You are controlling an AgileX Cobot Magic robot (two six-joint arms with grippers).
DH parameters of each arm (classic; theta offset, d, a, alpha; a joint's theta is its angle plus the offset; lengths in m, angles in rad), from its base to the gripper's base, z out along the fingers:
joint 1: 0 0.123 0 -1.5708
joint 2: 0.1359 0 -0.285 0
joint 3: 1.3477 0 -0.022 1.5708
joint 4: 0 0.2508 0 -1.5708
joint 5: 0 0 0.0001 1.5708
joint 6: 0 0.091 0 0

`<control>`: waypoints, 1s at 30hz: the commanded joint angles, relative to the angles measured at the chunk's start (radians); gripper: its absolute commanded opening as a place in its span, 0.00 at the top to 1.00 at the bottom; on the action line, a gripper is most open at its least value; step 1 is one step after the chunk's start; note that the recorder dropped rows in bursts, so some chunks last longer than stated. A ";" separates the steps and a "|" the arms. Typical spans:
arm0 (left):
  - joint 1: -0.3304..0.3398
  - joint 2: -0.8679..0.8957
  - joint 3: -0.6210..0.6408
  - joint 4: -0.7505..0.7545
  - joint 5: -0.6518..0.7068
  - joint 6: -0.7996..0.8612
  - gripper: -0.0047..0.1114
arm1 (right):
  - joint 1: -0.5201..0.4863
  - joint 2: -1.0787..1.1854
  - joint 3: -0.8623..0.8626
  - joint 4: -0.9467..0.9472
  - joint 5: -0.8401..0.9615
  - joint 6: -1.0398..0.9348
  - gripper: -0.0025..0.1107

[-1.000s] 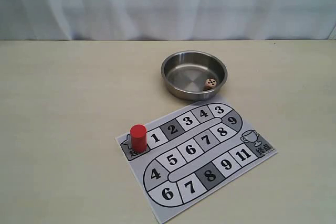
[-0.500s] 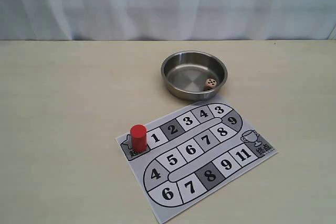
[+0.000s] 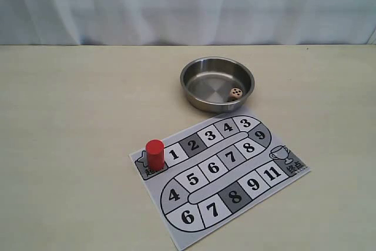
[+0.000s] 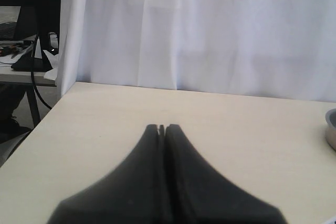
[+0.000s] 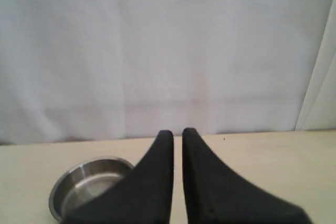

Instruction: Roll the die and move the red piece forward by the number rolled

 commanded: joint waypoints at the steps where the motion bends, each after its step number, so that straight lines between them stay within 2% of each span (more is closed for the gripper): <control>1: -0.008 -0.001 -0.007 -0.002 -0.013 -0.002 0.96 | -0.004 0.155 -0.063 -0.004 0.067 -0.027 0.77; 5: -0.008 -0.001 -0.007 -0.002 -0.013 -0.002 0.96 | 0.030 0.294 -0.106 0.045 0.082 -0.127 0.65; 9: -0.008 -0.001 -0.007 -0.002 -0.013 -0.002 0.96 | 0.126 0.442 -0.204 0.047 0.164 -0.252 0.65; 13: -0.008 -0.001 -0.007 -0.002 -0.013 -0.002 0.96 | 0.185 0.608 -0.349 0.045 0.251 -0.260 0.65; 23: -0.008 -0.001 -0.007 -0.002 -0.013 -0.002 0.96 | 0.194 1.000 -0.702 0.045 0.452 -0.295 0.64; 28: -0.008 -0.001 -0.007 -0.002 -0.013 -0.002 0.96 | 0.194 1.158 -0.857 0.045 0.509 -0.296 0.48; 30: -0.008 -0.001 -0.007 -0.002 -0.013 -0.002 0.96 | 0.194 1.215 -0.916 0.049 0.532 -0.298 0.47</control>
